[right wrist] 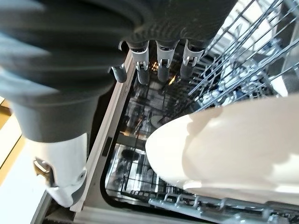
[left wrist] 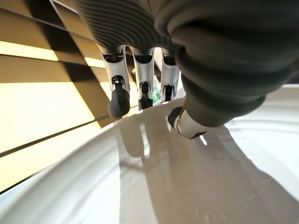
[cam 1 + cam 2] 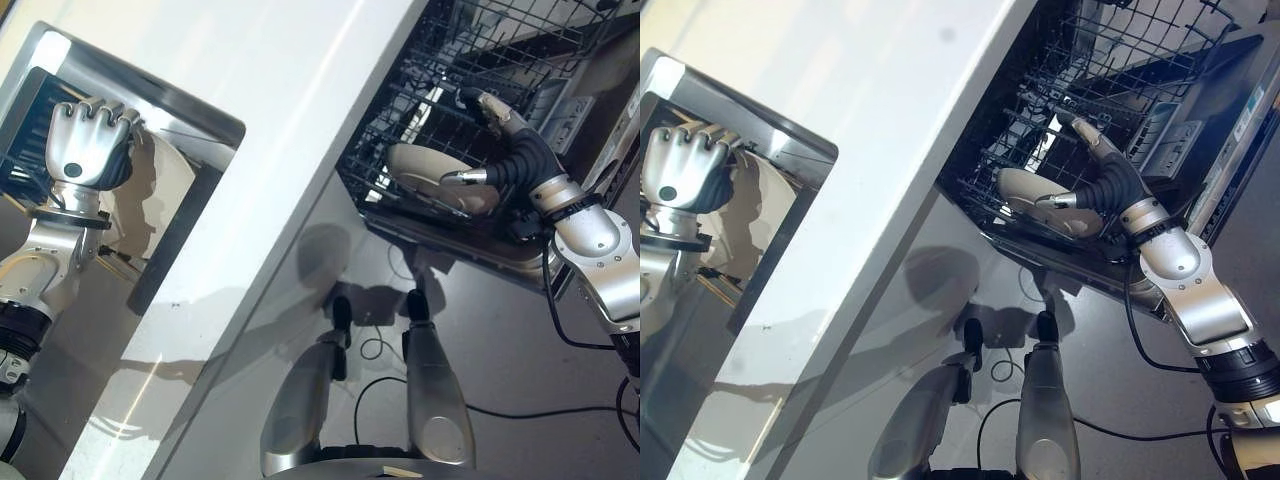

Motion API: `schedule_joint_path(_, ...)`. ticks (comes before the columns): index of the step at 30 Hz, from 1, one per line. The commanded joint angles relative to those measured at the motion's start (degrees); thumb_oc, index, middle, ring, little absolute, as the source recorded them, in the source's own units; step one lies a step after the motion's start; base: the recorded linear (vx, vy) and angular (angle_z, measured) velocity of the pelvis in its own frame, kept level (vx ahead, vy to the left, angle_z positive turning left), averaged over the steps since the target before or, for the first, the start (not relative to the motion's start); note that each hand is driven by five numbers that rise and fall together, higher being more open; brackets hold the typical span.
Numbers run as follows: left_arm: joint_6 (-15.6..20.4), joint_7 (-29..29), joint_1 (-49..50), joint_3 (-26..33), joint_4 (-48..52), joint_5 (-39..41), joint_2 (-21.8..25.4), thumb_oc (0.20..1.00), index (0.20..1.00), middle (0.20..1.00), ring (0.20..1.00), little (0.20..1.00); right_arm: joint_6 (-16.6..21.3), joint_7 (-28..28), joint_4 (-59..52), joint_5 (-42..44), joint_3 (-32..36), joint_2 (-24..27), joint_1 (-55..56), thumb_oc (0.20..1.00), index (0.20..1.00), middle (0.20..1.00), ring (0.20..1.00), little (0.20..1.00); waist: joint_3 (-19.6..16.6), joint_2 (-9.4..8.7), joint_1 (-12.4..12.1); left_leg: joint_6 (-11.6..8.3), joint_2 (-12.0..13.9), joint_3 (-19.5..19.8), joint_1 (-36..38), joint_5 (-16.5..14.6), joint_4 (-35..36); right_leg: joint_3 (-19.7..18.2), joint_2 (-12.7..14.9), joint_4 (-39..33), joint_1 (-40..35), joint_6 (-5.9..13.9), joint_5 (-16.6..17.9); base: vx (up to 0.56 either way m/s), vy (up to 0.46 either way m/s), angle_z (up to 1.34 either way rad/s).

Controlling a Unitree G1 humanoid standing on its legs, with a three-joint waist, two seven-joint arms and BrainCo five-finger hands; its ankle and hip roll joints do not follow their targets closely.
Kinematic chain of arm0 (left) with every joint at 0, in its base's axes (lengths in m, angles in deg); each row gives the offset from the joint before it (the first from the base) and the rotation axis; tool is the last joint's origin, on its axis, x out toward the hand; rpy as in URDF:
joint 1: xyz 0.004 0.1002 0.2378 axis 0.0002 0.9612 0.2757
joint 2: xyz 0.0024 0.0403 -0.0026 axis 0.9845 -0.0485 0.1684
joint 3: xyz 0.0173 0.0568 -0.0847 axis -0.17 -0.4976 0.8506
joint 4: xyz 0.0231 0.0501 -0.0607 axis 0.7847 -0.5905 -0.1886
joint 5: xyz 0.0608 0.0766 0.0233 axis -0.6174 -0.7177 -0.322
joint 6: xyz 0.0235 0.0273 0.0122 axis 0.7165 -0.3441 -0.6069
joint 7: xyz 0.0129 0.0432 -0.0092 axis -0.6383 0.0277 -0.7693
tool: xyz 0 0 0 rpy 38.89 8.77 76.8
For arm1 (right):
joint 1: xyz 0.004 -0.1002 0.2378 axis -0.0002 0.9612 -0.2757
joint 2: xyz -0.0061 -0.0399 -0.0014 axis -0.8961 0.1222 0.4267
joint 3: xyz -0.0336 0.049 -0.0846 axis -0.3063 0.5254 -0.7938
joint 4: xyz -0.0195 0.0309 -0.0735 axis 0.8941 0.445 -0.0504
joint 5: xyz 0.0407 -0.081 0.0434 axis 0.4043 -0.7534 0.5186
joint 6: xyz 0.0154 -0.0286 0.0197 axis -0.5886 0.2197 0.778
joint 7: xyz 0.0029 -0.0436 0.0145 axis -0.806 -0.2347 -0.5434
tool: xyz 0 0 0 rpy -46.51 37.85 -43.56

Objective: Pick up plates and place into dishwasher.

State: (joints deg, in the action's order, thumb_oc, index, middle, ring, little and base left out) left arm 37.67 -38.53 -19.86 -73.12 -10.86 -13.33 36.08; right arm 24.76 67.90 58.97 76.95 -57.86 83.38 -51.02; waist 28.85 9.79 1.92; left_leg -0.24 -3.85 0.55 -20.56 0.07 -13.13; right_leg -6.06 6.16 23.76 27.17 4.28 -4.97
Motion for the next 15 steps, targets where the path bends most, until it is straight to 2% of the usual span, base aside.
schedule_joint_path(1,-2.2,-2.2,1.6,3.9,1.0,1.4,4.8,0.200,0.200,0.200,0.200,0.200,1.9,0.1,-4.0,0.9,2.8,0.9,-1.4,1.000,1.000,1.000,1.000,1.000,-3.0,-2.44,-0.4,0.18,-0.5,3.5,0.3,1.7,0.7,3.0,4.8,-5.9,-3.9,1.13,4.6,-0.03,-0.023,0.08)
schedule_joint_path(11,-4.1,-6.4,1.6,6.6,-0.3,2.3,5.7,0.200,0.200,0.200,0.200,0.200,2.3,0.4,-4.7,0.6,3.4,-0.7,0.0,1.000,1.000,1.000,1.000,1.000,-4.8,-3.10,-1.4,0.20,0.1,4.5,1.9,2.1,2.9,4.2,4.7,-6.4,-5.6,1.21,3.9,-0.03,-0.037,0.05)
schedule_joint_path(15,-6.1,-9.2,2.5,8.9,-0.2,4.9,5.9,0.200,0.200,0.200,0.200,0.200,2.7,0.8,-4.8,0.6,3.4,-1.6,1.1,1.000,1.000,1.000,1.000,1.000,-5.9,-3.56,-2.1,0.14,0.5,5.2,3.2,2.1,3.9,4.8,4.7,-6.7,-7.0,1.20,3.3,-0.01,-0.065,0.02)
